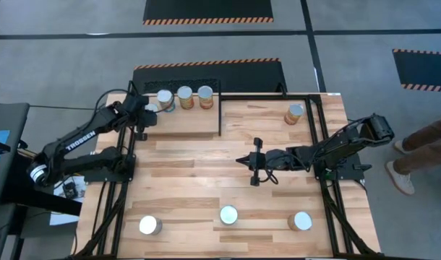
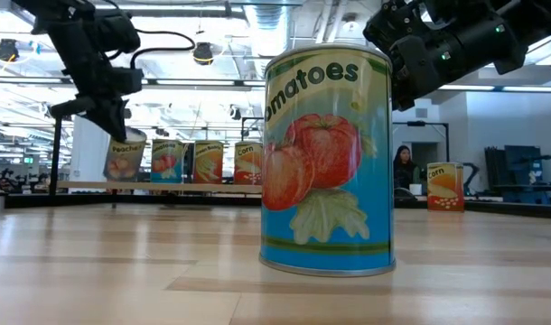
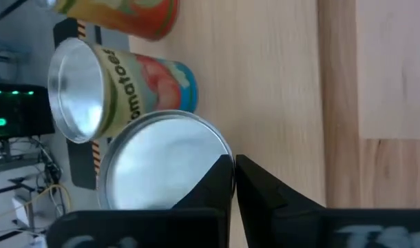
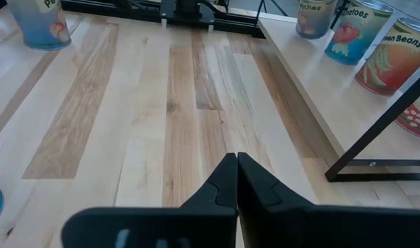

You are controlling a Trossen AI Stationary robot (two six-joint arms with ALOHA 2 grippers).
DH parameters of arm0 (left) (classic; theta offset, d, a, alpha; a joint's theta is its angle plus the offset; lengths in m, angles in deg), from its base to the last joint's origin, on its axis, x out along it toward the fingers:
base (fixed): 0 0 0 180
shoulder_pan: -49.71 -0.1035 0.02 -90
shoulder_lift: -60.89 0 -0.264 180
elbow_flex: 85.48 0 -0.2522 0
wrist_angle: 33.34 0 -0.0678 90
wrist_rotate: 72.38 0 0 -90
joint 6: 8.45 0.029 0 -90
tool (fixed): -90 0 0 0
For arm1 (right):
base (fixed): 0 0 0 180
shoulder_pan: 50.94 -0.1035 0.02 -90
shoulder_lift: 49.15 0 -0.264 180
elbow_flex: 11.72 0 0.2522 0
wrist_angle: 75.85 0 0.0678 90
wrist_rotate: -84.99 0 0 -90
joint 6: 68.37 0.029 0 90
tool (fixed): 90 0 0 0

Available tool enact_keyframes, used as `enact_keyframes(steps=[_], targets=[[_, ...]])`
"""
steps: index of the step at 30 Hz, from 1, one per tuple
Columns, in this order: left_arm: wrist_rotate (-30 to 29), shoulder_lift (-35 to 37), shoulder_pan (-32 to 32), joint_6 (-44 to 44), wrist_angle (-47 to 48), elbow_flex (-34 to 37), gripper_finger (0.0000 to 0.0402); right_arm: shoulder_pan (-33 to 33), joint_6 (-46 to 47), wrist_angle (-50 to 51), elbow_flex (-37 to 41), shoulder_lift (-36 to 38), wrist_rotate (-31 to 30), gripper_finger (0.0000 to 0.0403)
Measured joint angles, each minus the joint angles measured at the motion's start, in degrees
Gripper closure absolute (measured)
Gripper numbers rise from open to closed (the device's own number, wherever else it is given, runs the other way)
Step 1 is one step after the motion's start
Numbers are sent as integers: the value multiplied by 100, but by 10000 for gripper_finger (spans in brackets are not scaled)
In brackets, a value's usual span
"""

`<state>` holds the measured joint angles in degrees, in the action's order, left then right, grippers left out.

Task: Pick and place cans onto a shelf
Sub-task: Put the top middle canned peaches on the shelf

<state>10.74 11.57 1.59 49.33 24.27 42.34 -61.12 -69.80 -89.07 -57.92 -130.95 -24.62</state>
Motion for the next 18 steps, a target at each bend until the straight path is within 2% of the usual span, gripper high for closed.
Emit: enact_keyframes(steps=[5, 12, 18], targets=[[-279, 260, 39, -37, -144, 46, 396, 0, -2, 4, 0, 0, 3, 386], [-299, 739, 39, -179, -303, 46, 392, 0, -2, 2, 0, 0, 2, 383], [-299, 779, 39, -262, -283, 46, 384, 0, -2, 0, 2, 0, 2, 388]])
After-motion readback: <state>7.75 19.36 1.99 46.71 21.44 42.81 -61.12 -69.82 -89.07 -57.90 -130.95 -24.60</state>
